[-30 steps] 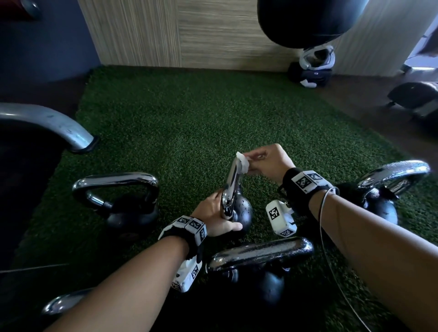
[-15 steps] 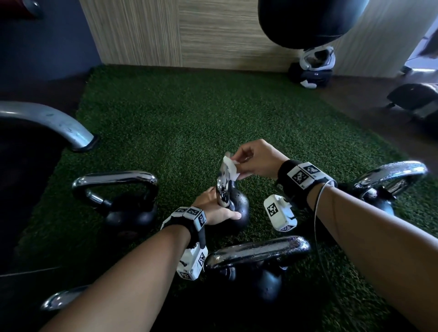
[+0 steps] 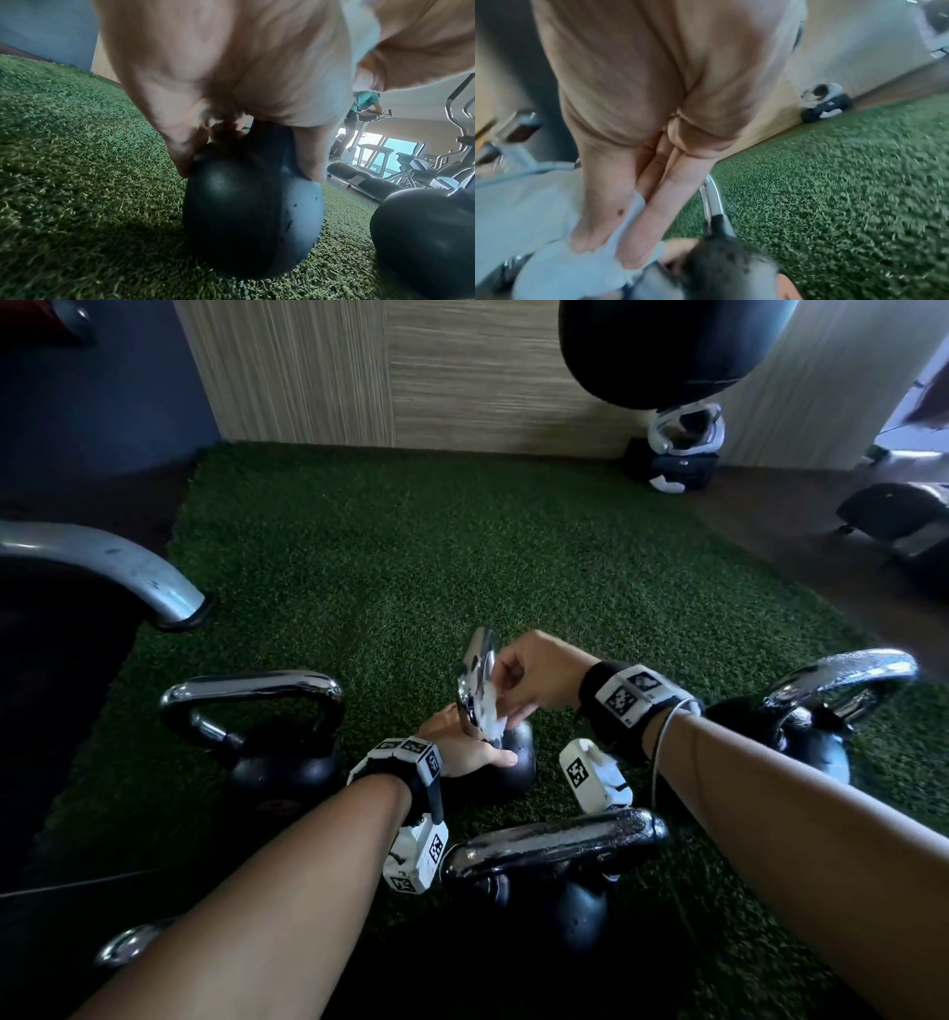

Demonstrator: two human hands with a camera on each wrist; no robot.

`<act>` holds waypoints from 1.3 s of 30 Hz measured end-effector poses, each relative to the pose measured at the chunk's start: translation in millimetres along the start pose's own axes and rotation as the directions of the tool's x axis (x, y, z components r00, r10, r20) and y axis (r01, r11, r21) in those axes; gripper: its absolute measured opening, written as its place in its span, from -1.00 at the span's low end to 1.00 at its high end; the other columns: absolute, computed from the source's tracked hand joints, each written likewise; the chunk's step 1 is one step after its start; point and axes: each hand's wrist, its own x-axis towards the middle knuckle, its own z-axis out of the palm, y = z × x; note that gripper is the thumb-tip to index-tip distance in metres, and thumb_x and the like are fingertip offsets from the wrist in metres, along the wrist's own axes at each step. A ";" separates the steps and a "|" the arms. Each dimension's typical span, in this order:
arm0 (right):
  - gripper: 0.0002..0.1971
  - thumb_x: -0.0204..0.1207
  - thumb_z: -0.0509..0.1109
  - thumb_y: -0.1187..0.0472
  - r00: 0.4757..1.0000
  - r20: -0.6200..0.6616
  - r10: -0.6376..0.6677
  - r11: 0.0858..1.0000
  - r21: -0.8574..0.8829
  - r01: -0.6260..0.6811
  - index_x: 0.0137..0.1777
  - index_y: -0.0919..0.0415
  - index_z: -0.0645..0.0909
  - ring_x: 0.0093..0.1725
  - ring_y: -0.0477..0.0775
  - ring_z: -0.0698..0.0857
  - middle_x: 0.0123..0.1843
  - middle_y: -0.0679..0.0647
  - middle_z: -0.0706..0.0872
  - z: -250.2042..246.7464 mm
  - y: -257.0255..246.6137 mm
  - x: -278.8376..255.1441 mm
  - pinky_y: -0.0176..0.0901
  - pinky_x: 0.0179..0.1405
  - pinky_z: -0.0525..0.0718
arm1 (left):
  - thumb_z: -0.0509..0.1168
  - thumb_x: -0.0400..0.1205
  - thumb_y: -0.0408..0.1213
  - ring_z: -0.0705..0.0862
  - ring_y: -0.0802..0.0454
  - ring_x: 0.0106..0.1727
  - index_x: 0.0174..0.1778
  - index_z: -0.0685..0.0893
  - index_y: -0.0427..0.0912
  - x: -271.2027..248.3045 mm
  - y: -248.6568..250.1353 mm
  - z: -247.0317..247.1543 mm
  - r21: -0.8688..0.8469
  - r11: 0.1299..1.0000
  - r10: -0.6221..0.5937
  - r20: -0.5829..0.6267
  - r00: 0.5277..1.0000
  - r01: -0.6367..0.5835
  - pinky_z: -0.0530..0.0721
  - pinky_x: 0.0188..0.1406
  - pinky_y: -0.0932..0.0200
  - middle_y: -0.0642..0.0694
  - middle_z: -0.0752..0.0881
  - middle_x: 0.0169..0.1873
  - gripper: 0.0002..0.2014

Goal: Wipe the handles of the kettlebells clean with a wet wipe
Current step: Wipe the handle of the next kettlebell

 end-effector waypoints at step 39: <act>-0.80 0.53 0.52 0.57 0.994 0.041 0.105 0.919 0.377 -0.113 0.14 0.58 0.74 -0.16 0.16 0.89 -0.08 0.36 0.86 24.7 10.4 32.2 -0.02 0.07 0.89 | 0.57 0.48 0.14 0.52 0.23 0.50 0.59 0.45 0.37 -16.4 -24.8 4.7 -0.078 0.995 0.049 -0.094 0.994 -0.056 0.36 0.52 0.28 0.37 0.52 0.45 -0.25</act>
